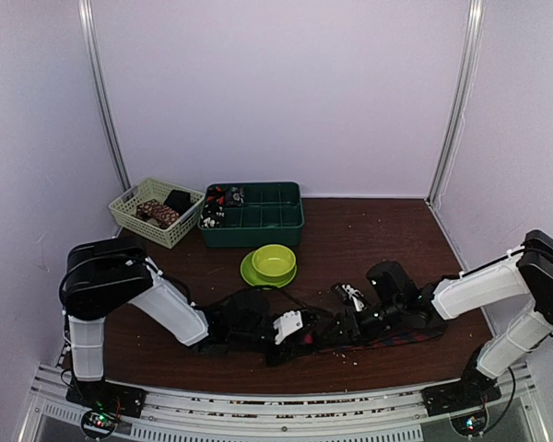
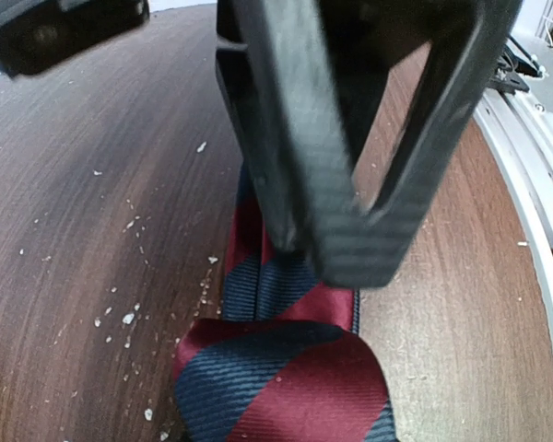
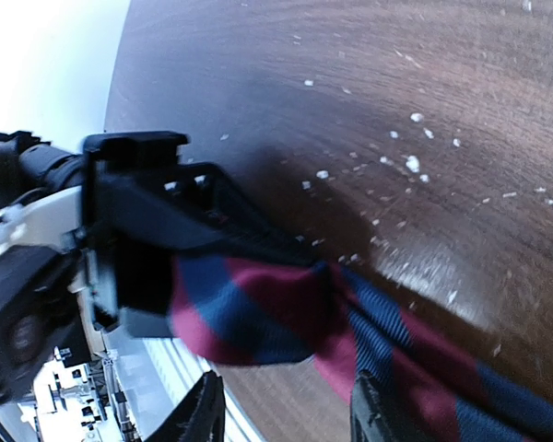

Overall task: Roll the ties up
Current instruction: Roll the tie at the center of the board.

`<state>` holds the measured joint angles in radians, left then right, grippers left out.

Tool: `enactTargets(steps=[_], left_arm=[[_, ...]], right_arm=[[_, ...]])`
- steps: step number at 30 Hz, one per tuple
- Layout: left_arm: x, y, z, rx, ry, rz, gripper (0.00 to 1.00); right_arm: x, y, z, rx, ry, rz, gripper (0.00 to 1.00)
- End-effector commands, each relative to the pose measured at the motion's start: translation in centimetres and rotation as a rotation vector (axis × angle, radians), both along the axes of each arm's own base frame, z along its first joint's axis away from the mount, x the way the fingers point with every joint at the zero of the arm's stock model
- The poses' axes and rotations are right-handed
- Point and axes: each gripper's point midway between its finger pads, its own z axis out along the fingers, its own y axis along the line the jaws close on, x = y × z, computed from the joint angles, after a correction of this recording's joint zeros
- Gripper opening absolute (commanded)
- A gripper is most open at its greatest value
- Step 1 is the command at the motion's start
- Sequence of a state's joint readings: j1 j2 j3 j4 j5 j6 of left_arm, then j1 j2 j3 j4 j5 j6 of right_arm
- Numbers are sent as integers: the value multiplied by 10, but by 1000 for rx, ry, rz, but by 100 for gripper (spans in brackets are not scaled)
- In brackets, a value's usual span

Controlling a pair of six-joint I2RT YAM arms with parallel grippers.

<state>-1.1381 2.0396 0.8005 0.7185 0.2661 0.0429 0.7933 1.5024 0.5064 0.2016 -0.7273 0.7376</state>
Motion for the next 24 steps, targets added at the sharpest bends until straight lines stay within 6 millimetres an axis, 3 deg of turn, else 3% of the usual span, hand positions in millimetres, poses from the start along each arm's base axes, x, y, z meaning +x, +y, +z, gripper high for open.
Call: enactTargets(steps=[1,6,11,16,20,24], left_arm=[[-10,31,-50,214,50,-15,17],[-11,31,-50,211,54,-14,17],[-12,32,-51,212,57,-19,17],[-12,31,-50,215,51,-26,17],[-12,31,-51,222,52,-27,17],[-12,33,-52,222,57,-23,17]], right_arm=[[-4,1,9,-28,14,2,49],[-3,14,-1,-56,43,8,49],[8,22,-12,-62,62,-28,43],[6,25,-15,-28,93,-43,25],[-1,22,1,6,81,-19,42],[7,17,16,-27,17,-20,47]])
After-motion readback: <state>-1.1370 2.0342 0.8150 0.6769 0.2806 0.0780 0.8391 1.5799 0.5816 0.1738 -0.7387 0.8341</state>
